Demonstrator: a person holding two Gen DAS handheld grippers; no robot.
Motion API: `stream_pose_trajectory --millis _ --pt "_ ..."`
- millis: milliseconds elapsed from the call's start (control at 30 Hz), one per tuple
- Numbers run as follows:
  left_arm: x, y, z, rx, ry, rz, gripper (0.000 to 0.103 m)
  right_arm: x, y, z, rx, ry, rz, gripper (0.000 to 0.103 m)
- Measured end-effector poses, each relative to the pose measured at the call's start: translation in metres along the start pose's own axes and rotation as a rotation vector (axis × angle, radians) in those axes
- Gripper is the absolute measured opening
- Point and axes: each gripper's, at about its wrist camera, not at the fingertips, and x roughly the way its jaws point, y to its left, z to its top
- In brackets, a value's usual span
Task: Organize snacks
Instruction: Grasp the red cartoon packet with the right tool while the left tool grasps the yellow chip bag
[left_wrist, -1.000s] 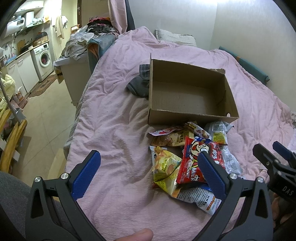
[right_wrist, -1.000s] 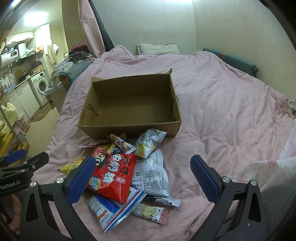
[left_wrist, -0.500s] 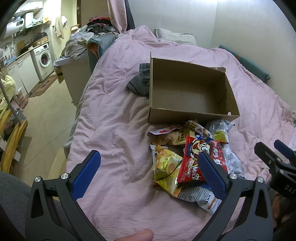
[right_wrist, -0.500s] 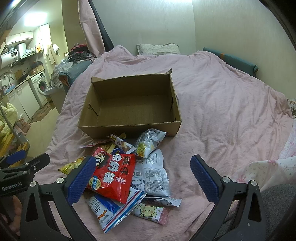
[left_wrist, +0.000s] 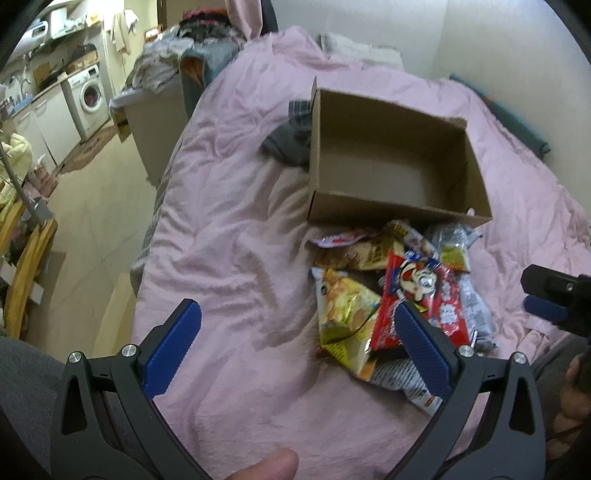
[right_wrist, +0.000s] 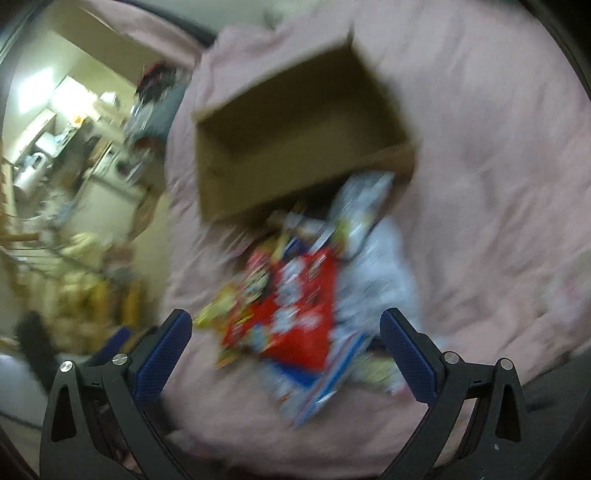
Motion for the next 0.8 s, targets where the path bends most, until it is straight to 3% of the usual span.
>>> stream_pose_trajectory --millis 67,367,567,633,800 --pt "0.003 0.004 0.009 0.003 0.035 0.008 0.103 0.011 0.006 0.004 0.01 0.051 0.009 0.103" --pt "0.028 0.019 0.041 -0.002 0.166 0.033 0.103 0.086 0.031 0.02 -0.053 0.239 -0.241 0.103" --pt "0.036 0.018 0.043 0.011 0.198 0.034 0.103 0.122 0.03 0.023 -0.048 0.28 -0.335 0.103" --pt "0.038 0.019 0.041 0.006 0.205 0.028 0.103 0.126 0.033 0.024 -0.08 0.257 -0.354 0.103" --pt "0.044 0.022 0.037 -0.01 0.221 0.022 0.103 0.12 0.034 0.028 -0.134 0.237 -0.344 0.066"
